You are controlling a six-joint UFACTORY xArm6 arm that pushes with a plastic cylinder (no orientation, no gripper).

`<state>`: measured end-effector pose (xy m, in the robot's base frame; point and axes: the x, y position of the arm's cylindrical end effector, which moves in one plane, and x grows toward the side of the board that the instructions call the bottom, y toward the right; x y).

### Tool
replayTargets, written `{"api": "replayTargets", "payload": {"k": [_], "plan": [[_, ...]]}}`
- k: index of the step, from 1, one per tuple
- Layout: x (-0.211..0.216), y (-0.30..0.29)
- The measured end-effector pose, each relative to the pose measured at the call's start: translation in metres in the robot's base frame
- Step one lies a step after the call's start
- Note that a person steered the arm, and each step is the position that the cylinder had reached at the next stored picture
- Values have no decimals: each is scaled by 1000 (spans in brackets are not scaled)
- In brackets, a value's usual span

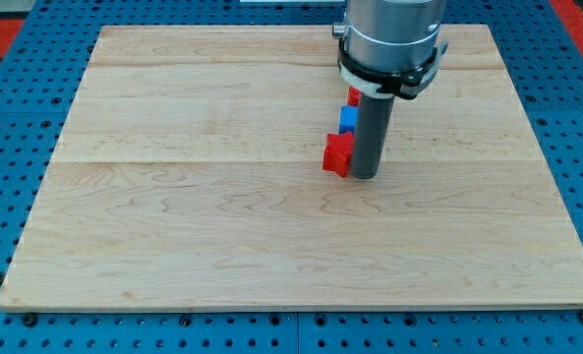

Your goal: Separate the red star and blue cube from the group of blocks

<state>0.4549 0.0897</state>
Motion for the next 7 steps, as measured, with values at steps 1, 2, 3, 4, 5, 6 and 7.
{"api": "replayTargets", "payload": {"k": [1,2,3,4,5,6,7], "plan": [[-48,32],[-57,1],[-32,-37],[-21,-46],[-17,-68],[-12,-112],[-3,-103]]}}
